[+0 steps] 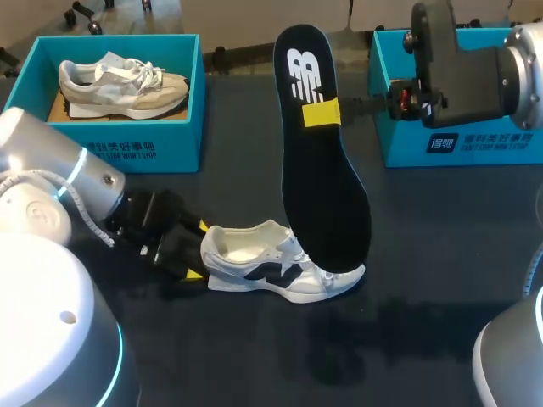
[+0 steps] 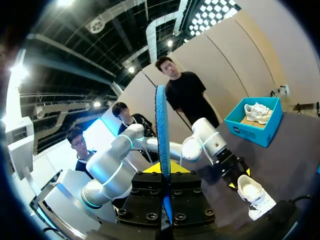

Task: Take the shoe out of the shoebox, open the shoe tongue, remove and reinsert the insole, then place the shoe into the shoebox

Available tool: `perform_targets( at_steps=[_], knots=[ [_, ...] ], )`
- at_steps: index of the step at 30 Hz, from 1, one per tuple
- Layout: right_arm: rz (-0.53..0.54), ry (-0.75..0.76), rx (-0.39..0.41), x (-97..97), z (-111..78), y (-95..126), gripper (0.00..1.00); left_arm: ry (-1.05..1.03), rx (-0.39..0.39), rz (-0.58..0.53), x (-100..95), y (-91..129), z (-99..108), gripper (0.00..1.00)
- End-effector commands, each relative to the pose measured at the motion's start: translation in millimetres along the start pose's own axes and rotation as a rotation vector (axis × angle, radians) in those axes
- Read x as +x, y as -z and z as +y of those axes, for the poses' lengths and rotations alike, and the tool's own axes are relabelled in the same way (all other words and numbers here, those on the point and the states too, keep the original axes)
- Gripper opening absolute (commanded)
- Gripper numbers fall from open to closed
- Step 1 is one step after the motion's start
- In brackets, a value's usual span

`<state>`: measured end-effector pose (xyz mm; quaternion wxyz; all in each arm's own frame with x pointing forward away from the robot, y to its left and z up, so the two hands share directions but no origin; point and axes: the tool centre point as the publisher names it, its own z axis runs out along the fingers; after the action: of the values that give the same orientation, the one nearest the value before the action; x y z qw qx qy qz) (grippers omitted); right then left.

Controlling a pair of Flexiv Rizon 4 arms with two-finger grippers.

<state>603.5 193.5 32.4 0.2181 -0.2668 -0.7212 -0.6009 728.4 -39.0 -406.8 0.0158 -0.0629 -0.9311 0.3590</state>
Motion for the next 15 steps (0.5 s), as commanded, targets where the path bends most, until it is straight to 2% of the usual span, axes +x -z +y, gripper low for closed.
perform_targets(
  at_steps=[1,3,8,15],
  knots=[
    [-0.002,-0.002,0.001,-0.4,0.6,-3.2,0.00,-0.004,-0.116,-0.031,5.3,2.1,-10.7,1.00],
    [-0.002,-0.002,0.001,-0.4,0.6,-3.2,0.00,0.001,-0.162,-0.051,4.3,3.9,-10.2,1.00],
    [-0.002,-0.002,0.001,-0.4,0.6,-3.2,0.00,0.007,-0.218,-0.066,3.0,9.7,-11.3,1.00],
    [-0.002,-0.002,0.001,-0.4,0.6,-3.2,0.00,0.000,-0.310,-0.070,0.5,21.7,-21.1,1.00]
  ],
)
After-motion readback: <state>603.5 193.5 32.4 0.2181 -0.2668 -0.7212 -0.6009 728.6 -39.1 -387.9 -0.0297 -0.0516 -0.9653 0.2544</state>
